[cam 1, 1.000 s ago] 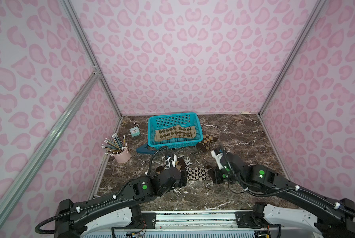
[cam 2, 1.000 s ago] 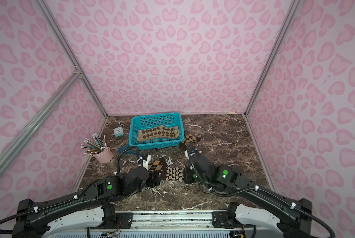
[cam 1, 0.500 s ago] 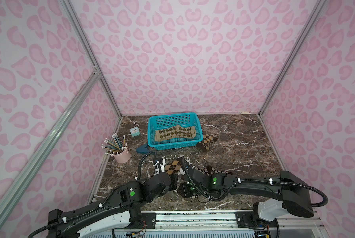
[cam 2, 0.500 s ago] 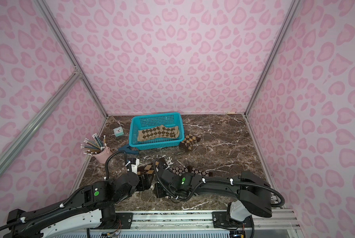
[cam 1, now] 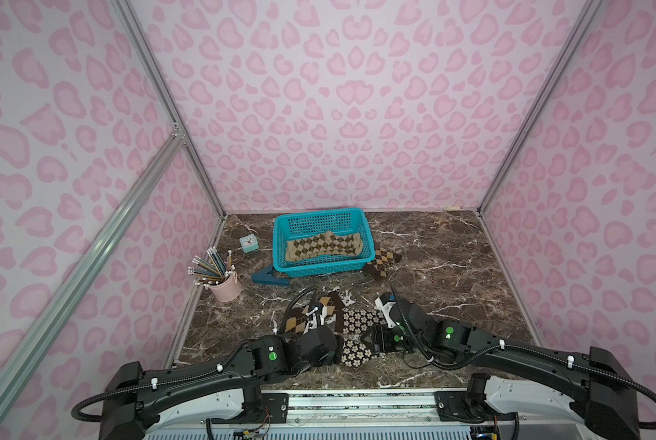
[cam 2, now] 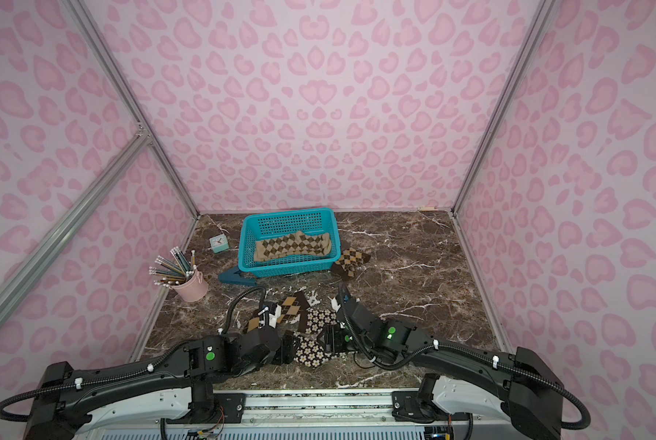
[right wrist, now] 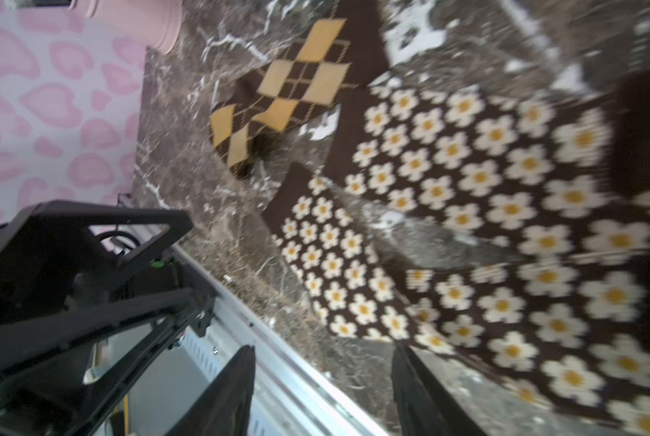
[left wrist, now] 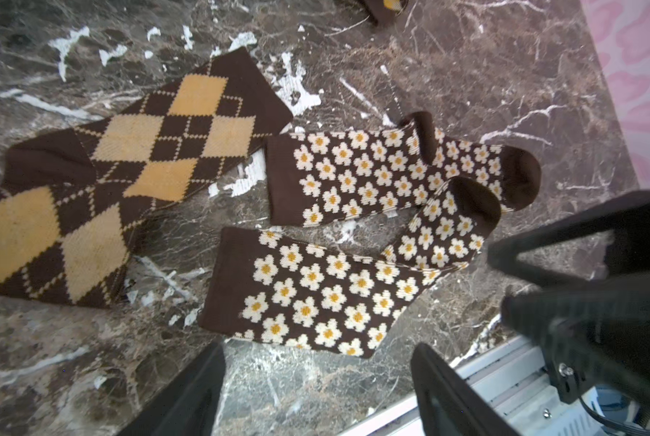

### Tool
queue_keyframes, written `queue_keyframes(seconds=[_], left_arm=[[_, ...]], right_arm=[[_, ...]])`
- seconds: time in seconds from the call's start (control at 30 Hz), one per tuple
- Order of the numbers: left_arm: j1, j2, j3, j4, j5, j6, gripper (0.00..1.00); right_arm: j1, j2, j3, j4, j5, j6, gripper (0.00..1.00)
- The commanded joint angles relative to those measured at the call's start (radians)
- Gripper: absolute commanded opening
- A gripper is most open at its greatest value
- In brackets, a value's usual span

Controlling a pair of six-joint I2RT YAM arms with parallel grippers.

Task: Place the socks together as a pair
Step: Adjust the sock to the sock, then pick up the sock.

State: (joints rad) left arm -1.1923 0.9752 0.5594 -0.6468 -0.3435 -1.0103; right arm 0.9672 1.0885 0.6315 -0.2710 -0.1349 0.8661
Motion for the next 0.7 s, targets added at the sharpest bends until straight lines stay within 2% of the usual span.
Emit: queue_keyframes(seconds=[0.0,0.13,0.33,0.53,0.67], left_arm=[[0.010,0.061,0.011,0.048,0.008,-0.022,0.84],[0.079,0.136,0.034,0.084,0.061,0.032,0.81],[0.213,0.241,0.020,0.138,0.147,0.134,0.65],[0.241,0.368,0.044,0.185,0.167,0.190,0.57],[0.251,0.444,0.041,0.194,0.148,0.201,0.53]], right_arm=[[-0.077,-0.022,-0.031,0.001,-0.038,-0.072,0.62],[-0.140,-0.044,-0.055,0.006,-0.082,-0.115,0.62],[-0.142,-0.118,-0.089,-0.002,-0.081,-0.127,0.67],[-0.165,-0.217,-0.131,-0.012,-0.075,-0.121,0.74],[-0.176,-0.244,-0.135,-0.029,-0.086,-0.125,0.75]])
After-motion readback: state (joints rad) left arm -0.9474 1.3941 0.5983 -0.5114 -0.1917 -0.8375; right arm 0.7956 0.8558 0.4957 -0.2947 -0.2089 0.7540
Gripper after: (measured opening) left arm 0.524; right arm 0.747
